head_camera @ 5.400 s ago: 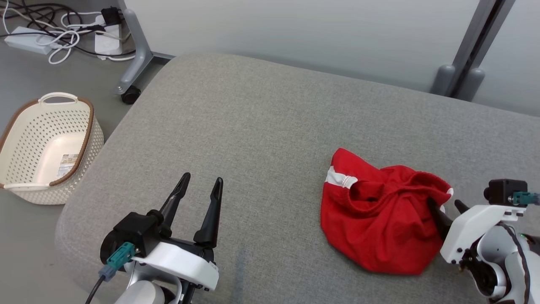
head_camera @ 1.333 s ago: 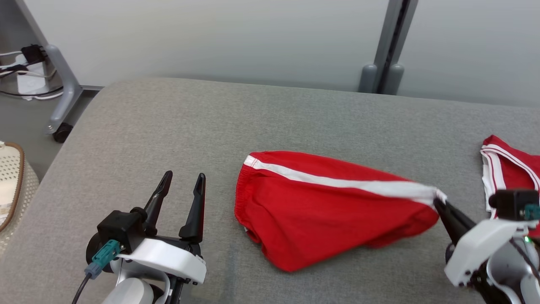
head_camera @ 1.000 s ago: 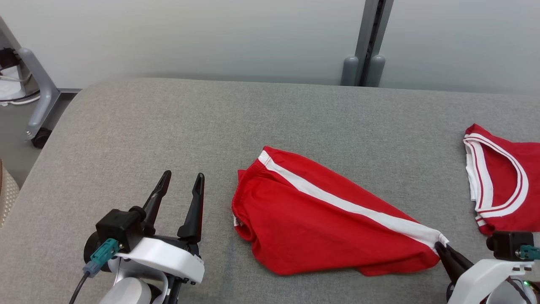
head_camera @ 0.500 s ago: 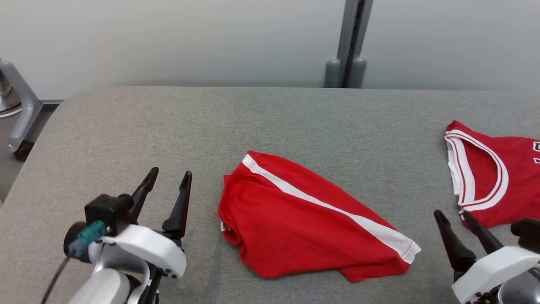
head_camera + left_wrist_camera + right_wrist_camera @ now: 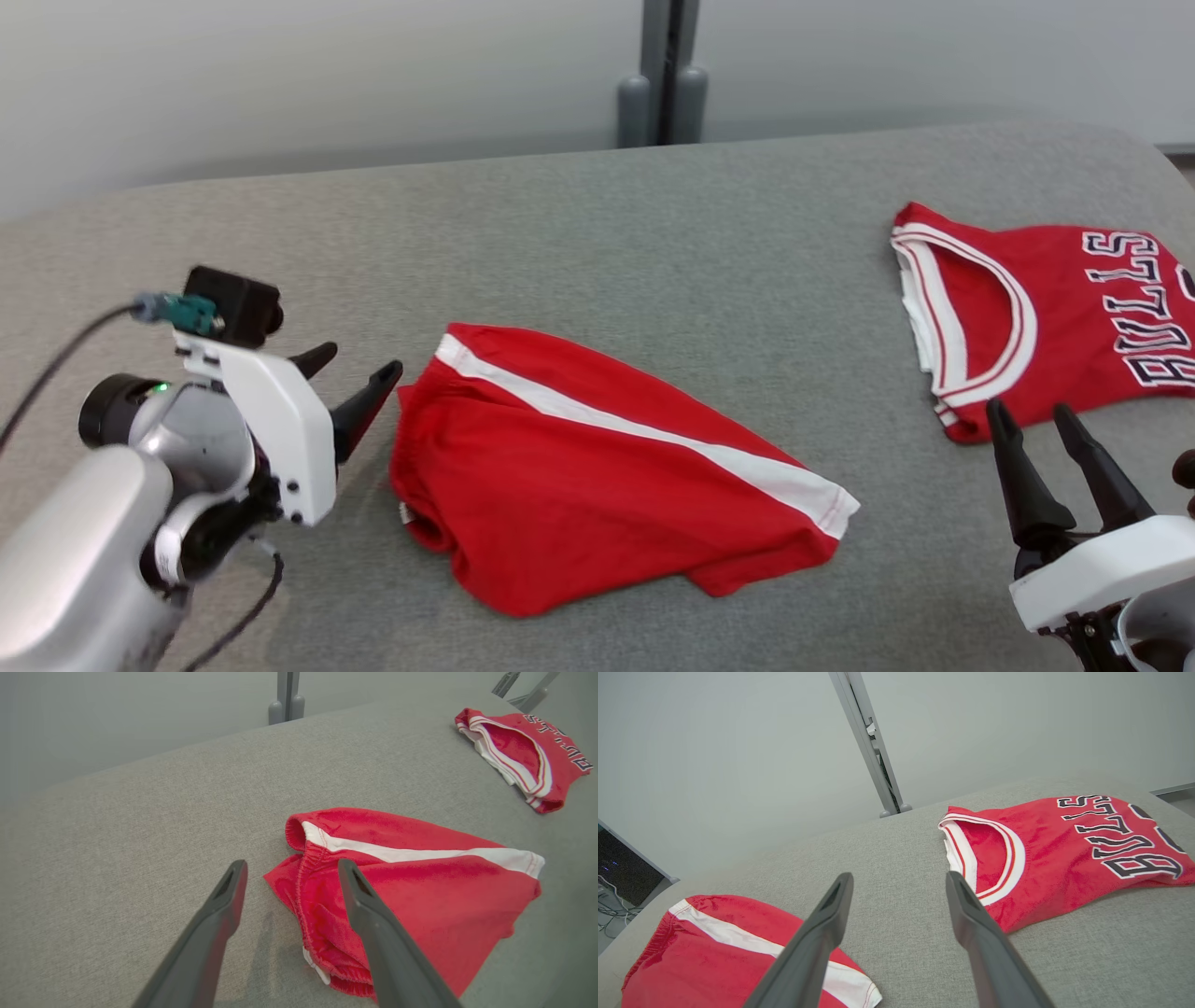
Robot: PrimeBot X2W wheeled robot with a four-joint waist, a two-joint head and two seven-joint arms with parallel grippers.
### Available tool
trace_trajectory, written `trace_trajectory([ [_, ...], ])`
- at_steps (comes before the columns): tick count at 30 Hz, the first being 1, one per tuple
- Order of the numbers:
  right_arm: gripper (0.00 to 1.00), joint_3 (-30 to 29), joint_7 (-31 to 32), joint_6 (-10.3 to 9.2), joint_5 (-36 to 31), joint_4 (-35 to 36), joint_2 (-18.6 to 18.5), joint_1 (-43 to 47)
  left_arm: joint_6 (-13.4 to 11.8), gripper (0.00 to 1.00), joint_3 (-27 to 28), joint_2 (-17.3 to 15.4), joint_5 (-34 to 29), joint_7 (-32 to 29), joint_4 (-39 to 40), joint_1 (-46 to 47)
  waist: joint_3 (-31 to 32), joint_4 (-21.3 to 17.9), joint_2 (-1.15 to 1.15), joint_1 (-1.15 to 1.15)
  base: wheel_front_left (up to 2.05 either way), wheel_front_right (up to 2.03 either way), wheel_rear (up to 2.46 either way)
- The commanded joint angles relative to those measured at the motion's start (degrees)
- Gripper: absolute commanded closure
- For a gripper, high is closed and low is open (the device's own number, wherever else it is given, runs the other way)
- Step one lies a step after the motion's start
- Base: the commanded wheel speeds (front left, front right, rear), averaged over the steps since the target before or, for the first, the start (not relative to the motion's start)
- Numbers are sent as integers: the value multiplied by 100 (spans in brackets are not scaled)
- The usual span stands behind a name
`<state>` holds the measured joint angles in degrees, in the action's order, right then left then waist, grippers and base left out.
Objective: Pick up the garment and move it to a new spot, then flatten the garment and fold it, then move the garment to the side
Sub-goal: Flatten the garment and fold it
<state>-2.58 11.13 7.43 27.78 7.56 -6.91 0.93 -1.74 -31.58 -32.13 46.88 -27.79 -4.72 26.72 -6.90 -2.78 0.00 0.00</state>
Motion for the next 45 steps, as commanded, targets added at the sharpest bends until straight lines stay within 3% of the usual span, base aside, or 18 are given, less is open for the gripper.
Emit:
trace_trajectory([
  [1,0,-10,-91,14,-26,31,22,-83,80,0,27,12,204,-201,-67,215,-194,-232,0,0,0,0,0],
  [9,0,119,-335,14,-56,-104,132,-303,424,0,81,-1,1018,-1411,-986,875,-485,-750,0,0,0,0,0],
  [18,0,205,-432,14,-77,-228,181,-421,674,0,99,185,1567,-2011,-1839,1272,-605,-1041,0,0,0,0,0],
  [19,0,207,-423,14,-82,-247,180,-425,684,5,86,174,1532,-1996,-1907,1313,-607,-1051,0,0,0,0,0],
  [20,0,209,-430,14,-96,-266,183,-432,706,70,53,171,1496,-1986,-1969,1331,-599,-1057,0,0,0,0,0],
  [21,0,207,-438,14,-111,-280,187,-429,730,100,35,181,1502,-1986,-2009,1344,-580,-1054,0,0,0,0,0],
  [33,0,5,-278,14,-156,-329,185,-124,801,100,175,185,2100,-2217,-1416,970,-111,-465,0,0,0,0,0],
  [39,0,-29,-105,14,-188,-258,197,-15,530,100,439,-21,2622,-2406,-600,440,31,-176,0,0,0,0,0],
  [45,0,-88,7,14,-197,-244,222,128,124,100,973,-274,3174,-2116,367,-610,136,-69,0,0,0,0,0],
])
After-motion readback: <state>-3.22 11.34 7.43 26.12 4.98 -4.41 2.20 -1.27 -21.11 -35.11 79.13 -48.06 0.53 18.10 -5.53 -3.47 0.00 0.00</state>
